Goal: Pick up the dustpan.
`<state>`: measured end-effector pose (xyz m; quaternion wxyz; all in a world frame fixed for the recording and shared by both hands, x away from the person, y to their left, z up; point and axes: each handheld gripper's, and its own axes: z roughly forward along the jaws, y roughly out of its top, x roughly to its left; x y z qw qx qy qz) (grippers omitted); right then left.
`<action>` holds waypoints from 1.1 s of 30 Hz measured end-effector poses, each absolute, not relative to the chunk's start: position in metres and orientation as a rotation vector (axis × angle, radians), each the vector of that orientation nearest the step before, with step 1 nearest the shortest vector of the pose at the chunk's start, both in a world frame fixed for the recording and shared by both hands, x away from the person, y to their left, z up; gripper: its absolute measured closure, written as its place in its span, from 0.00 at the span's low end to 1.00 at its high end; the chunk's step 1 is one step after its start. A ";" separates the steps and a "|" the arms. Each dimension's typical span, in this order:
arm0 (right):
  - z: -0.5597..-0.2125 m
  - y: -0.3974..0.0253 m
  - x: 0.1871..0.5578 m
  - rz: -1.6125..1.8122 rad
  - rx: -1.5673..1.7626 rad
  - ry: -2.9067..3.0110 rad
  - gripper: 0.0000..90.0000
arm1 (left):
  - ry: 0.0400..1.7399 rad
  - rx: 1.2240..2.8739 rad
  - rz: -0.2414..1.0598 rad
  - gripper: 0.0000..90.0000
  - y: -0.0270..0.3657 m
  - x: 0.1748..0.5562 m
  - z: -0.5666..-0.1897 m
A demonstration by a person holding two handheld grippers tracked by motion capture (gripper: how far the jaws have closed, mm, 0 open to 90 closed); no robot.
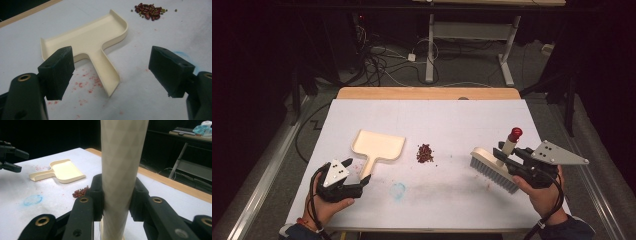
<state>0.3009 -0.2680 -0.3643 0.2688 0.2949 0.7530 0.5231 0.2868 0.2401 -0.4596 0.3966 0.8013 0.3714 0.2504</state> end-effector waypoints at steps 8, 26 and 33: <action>-0.367 -0.269 0.304 1.397 0.813 2.022 0.78 | 0.950 2.057 0.639 0.23 0.241 0.289 -0.462; -0.367 -0.268 0.305 1.388 0.816 2.030 0.78 | 1.254 2.147 0.493 0.24 0.223 0.318 -0.466; -0.368 -0.266 0.306 1.379 0.818 2.033 0.78 | 1.309 2.148 0.473 0.36 0.218 0.349 -0.476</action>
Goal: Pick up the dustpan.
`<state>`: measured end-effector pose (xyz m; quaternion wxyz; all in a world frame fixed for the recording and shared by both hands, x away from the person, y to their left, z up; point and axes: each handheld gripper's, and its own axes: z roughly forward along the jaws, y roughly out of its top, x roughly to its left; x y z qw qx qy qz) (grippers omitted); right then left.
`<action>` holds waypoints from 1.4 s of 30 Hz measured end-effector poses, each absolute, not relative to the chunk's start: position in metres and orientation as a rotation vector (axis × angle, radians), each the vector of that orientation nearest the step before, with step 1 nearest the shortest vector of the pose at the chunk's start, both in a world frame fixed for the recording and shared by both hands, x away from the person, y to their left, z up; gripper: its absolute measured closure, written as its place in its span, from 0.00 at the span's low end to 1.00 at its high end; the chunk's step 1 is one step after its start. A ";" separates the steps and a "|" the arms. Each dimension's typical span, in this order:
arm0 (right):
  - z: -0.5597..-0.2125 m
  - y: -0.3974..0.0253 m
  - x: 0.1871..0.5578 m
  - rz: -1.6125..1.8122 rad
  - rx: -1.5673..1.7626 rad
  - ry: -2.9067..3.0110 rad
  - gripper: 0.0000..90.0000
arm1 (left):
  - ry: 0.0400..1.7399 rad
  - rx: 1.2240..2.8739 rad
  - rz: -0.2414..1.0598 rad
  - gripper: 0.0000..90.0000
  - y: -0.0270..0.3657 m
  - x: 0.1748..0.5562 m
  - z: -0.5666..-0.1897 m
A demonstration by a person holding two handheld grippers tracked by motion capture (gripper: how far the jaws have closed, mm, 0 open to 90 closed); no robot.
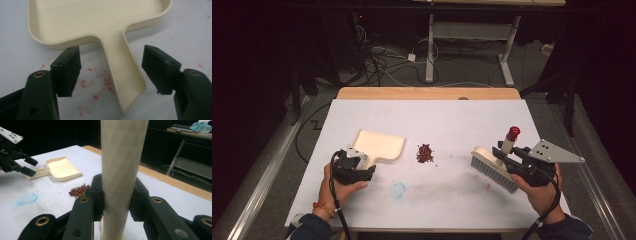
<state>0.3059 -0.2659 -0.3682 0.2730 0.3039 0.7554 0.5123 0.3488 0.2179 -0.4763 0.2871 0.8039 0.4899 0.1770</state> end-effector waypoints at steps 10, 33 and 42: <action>-0.372 -0.264 0.307 1.367 0.824 2.051 0.77 | 1.391 2.101 0.421 0.44 0.211 0.368 -0.490; -0.374 -0.264 0.309 1.351 0.846 2.046 0.78 | 1.261 2.164 0.485 0.71 0.209 0.344 -0.462; -0.374 -0.265 0.308 1.353 0.842 2.046 0.78 | 1.190 2.218 0.405 0.71 0.215 0.325 -0.456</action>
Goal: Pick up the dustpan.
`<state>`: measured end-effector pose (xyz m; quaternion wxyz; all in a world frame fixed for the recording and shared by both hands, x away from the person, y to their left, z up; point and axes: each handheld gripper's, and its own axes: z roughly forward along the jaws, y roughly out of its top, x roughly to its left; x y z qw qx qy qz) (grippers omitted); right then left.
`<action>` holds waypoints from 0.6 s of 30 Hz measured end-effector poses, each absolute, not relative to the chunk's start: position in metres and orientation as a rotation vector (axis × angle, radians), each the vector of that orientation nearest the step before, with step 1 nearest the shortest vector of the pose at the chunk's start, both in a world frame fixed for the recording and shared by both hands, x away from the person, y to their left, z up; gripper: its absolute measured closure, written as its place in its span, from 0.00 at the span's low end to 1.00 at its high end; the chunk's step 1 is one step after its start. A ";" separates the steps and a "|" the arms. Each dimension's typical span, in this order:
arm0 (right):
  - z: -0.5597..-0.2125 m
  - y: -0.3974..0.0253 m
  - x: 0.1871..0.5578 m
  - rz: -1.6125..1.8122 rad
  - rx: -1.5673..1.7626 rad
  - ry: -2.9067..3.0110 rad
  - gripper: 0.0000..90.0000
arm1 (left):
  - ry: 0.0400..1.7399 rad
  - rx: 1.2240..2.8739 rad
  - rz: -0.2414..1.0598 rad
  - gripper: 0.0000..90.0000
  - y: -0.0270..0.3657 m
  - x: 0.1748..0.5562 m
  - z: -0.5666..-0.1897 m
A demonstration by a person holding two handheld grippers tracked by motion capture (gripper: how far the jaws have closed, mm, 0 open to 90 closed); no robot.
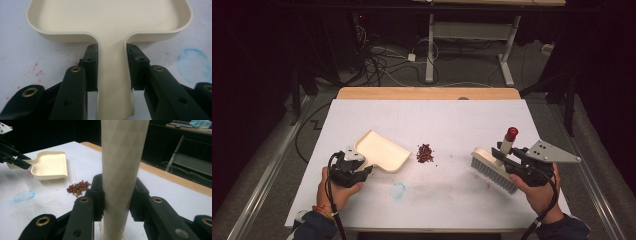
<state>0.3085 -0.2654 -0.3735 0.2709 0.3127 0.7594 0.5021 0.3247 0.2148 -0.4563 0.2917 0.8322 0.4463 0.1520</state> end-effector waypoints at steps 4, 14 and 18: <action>-0.374 -0.266 0.309 1.351 0.844 2.047 0.78 | 1.134 2.267 0.374 0.71 0.208 0.318 -0.458; -0.374 -0.264 0.309 1.340 0.832 2.049 0.78 | 1.047 2.314 0.301 0.71 0.192 0.307 -0.456; -0.374 -0.263 0.309 1.345 0.831 2.047 0.78 | 1.026 2.336 0.266 0.71 0.186 0.307 -0.458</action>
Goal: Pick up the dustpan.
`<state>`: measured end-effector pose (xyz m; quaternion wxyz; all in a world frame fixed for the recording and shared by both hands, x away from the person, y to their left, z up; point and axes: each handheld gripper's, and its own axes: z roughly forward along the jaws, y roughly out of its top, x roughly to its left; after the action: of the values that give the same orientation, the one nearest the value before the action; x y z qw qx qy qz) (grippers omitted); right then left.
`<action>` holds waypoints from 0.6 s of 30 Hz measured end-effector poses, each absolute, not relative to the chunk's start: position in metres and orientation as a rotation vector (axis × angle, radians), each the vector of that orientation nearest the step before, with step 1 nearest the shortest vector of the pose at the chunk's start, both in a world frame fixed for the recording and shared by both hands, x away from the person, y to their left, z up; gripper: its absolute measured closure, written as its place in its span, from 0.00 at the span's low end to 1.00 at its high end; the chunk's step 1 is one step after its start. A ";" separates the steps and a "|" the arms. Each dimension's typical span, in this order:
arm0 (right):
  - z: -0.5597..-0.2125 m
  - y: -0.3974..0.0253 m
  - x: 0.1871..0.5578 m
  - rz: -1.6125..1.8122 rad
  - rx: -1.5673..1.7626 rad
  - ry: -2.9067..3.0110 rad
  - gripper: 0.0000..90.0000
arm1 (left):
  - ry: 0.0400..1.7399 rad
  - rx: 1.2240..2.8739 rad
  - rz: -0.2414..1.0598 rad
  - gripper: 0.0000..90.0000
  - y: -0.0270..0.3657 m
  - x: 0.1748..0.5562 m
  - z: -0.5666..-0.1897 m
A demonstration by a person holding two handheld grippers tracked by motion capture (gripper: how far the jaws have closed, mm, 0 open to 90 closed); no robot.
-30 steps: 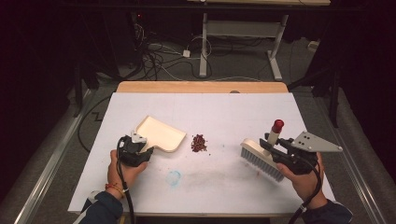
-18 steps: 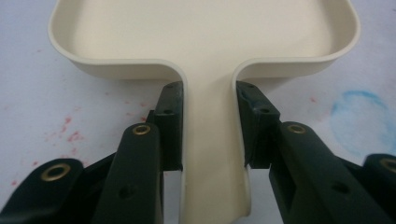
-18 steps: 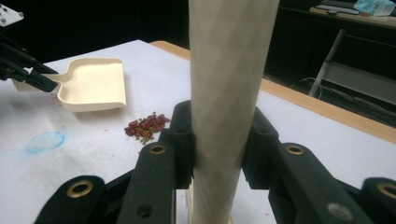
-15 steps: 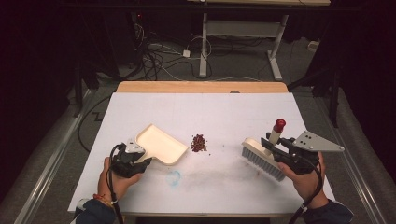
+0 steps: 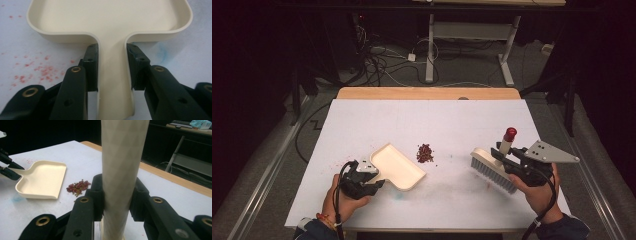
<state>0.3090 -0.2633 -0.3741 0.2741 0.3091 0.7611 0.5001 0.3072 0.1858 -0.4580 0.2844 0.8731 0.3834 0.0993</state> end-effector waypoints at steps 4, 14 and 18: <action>-0.374 -0.263 0.310 1.340 0.823 2.050 0.78 | 1.008 2.352 0.259 0.71 0.181 0.306 -0.459; -0.375 -0.258 0.318 1.352 0.817 2.056 0.78 | 0.996 2.356 0.260 0.71 0.183 0.305 -0.459; -0.377 -0.256 0.322 1.353 0.810 2.066 0.78 | 1.002 2.352 0.269 0.71 0.185 0.305 -0.460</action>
<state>0.3218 -0.2557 -0.3770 0.2682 0.3002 0.7658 0.5016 0.3046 0.1855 -0.4600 0.2814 0.8779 0.3741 0.1005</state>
